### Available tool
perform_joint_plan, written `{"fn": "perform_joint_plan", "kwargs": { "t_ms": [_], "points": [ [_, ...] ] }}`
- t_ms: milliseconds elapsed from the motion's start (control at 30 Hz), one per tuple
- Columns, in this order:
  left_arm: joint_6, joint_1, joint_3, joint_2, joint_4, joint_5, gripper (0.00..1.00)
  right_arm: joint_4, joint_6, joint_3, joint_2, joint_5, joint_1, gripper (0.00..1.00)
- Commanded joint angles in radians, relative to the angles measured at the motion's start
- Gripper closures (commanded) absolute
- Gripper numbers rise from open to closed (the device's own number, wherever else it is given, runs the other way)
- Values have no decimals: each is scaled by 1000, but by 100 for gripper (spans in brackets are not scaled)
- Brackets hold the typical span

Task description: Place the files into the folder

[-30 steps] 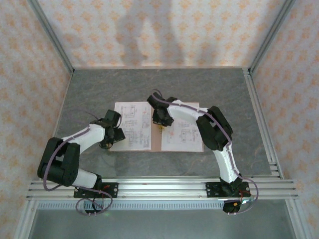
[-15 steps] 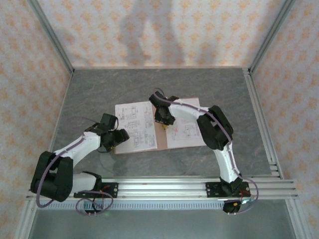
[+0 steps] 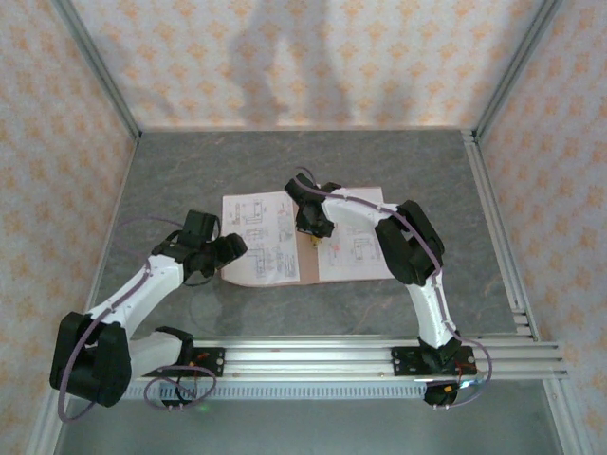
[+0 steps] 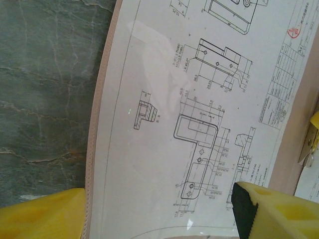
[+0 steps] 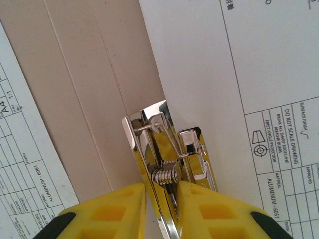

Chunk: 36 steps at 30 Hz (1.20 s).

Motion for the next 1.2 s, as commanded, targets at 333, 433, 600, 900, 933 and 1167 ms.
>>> {"fn": "perform_joint_plan", "kwargs": {
  "t_ms": [333,433,600,900,933,1167],
  "points": [
    [-91,-95,99,-64,71,74,29,-19,-5,-48,48,-94,2,76],
    [-113,-107,84,-76,92,68,30,-18,-5,-47,44,-94,0,76],
    [-138,-145,84,-33,134,65,32,-15,-3,-52,40,-100,-4,76],
    [-192,-216,126,-49,140,3,35,1,3,-67,30,-109,-12,76],
    [-198,-225,124,-45,147,-1,35,5,4,-70,28,-113,-14,76],
    [-261,-274,79,-8,302,-12,36,33,12,-94,5,-137,-25,76]
  ]
}}
